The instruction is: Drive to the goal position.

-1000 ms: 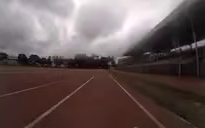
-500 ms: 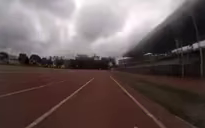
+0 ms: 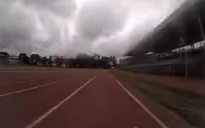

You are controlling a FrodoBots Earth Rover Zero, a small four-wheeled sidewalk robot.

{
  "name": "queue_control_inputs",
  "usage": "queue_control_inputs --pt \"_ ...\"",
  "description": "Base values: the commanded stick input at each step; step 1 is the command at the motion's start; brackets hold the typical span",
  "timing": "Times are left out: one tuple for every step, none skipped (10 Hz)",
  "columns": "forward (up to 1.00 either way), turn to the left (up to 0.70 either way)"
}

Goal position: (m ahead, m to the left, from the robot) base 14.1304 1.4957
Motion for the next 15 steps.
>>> queue_control_inputs --pt "0.7 0.0" --pt "0.7 0.0" --pt "0.7 0.0" --pt "0.7 0.0" --pt "0.7 0.0" --pt "0.7 0.0" --pt "0.7 0.0" --pt "0.7 0.0" --pt "0.7 0.0" --pt "0.7 0.0" --pt "0.7 0.0" --pt "0.7 0.0" --pt "0.7 0.0" --pt "0.7 0.0" --pt "0.7 0.0"
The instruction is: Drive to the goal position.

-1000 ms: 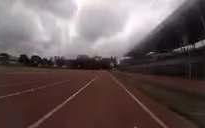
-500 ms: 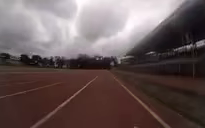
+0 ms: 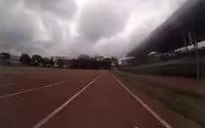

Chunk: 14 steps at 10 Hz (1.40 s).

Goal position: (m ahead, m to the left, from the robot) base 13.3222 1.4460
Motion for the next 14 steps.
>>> queue_control_inputs --pt "0.7 0.0" --pt "0.7 0.0" --pt "0.7 0.0" --pt "0.7 0.0" --pt "0.7 0.0" --pt "0.7 0.0" --pt "0.7 0.0" --pt "0.7 0.0" --pt "0.7 0.0" --pt "0.7 0.0" --pt "0.7 -0.06" --pt "0.7 -0.27" --pt "0.7 -0.35" --pt "0.7 -0.35"
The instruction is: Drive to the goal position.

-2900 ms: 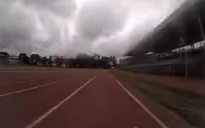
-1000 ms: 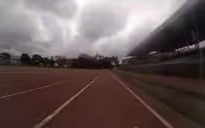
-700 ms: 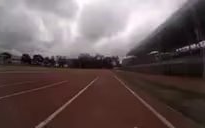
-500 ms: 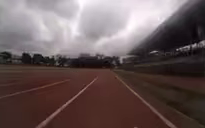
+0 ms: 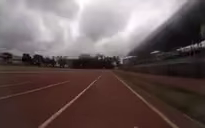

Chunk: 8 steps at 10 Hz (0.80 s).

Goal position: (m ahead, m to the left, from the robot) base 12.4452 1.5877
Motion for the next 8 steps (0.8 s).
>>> queue_control_inputs --pt "0.7 -0.35" --pt "0.7 -0.35" --pt "0.7 -0.35" --pt "0.7 -0.35" --pt "0.7 -0.35" --pt "0.7 0.0" --pt "0.7 0.0" --pt "0.7 0.0"
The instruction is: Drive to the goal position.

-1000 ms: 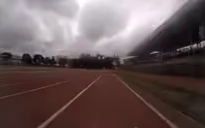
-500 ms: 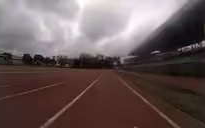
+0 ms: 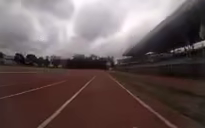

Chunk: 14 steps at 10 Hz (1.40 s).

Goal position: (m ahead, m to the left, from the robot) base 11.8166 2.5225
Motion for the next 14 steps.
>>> queue_control_inputs --pt "0.7 0.0" --pt "0.7 0.0" --pt "0.7 0.0" --pt "0.7 0.0" --pt "0.7 0.0" --pt "0.7 0.0" --pt "0.7 0.0" --pt "0.7 0.0" --pt "0.7 0.0" --pt "0.7 0.0" --pt "0.7 0.0" --pt "0.7 0.0" --pt "0.7 0.0" --pt "0.7 0.0"
